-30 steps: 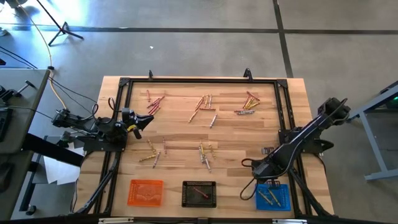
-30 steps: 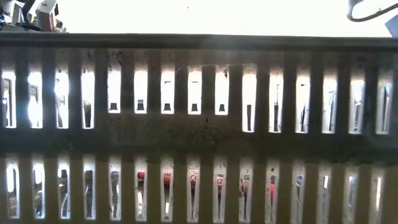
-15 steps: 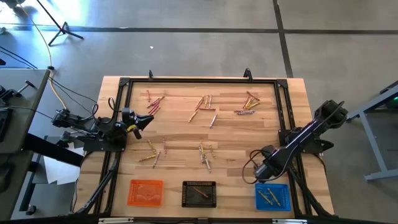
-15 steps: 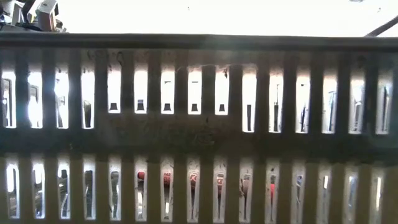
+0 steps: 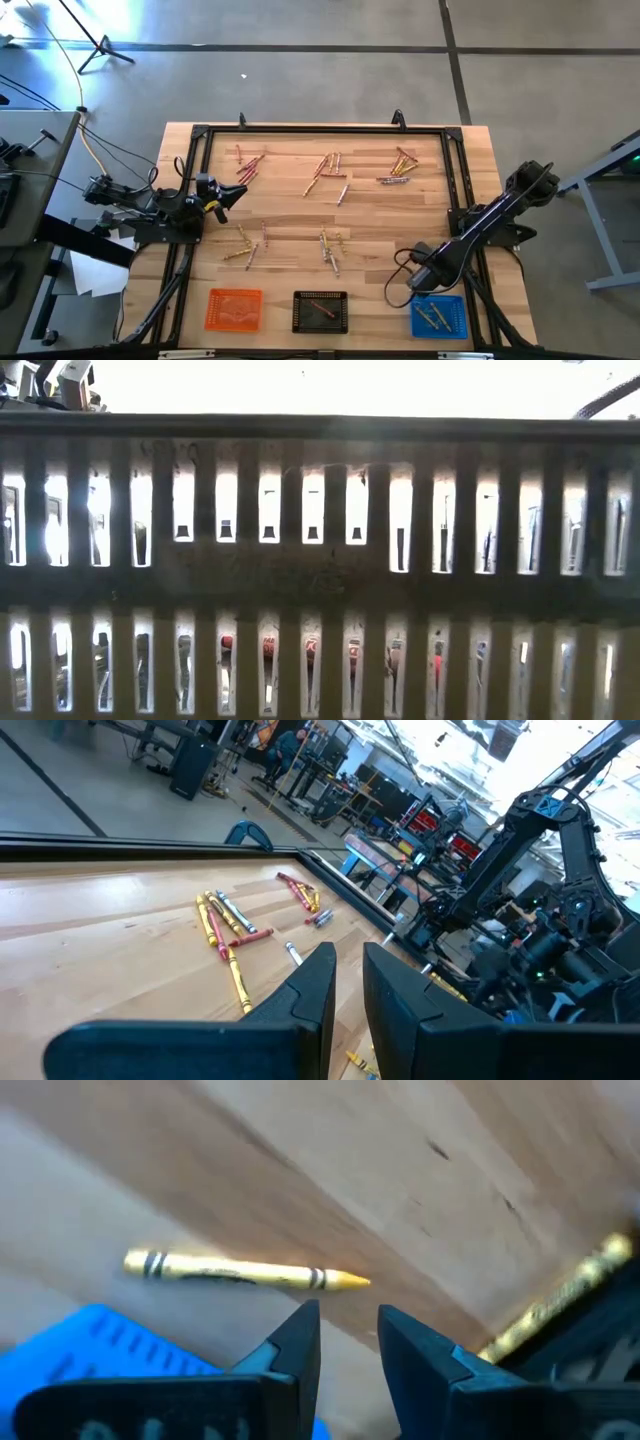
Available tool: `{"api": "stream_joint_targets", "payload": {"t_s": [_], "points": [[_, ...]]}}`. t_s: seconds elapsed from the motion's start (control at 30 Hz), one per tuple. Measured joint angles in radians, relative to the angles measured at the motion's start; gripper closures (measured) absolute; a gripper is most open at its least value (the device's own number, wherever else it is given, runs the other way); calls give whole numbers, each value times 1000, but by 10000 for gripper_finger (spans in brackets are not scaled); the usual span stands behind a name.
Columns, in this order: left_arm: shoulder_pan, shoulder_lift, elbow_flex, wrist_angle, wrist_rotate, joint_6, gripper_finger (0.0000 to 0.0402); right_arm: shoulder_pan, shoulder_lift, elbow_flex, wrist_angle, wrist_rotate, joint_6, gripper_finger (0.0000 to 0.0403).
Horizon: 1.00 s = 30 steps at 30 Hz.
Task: Sort crayons
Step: Put the yellow crayon into the blue bin
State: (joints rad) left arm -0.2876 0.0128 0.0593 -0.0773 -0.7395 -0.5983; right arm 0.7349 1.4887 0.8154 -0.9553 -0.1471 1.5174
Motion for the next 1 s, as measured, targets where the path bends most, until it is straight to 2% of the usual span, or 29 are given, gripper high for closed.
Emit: {"api": "stream_joint_targets", "payload": {"t_s": [0.3,0.43,0.6,1.0], "points": [[0,0,0,0,0,0,357,0,0,0,130,15,-610,311],[0,0,0,0,0,0,357,0,0,0,166,31,-802,311],[0,0,0,0,0,0,357,0,0,0,164,33,-911,311],[0,0,0,0,0,0,357,0,4,0,181,19,-1002,311]]}}
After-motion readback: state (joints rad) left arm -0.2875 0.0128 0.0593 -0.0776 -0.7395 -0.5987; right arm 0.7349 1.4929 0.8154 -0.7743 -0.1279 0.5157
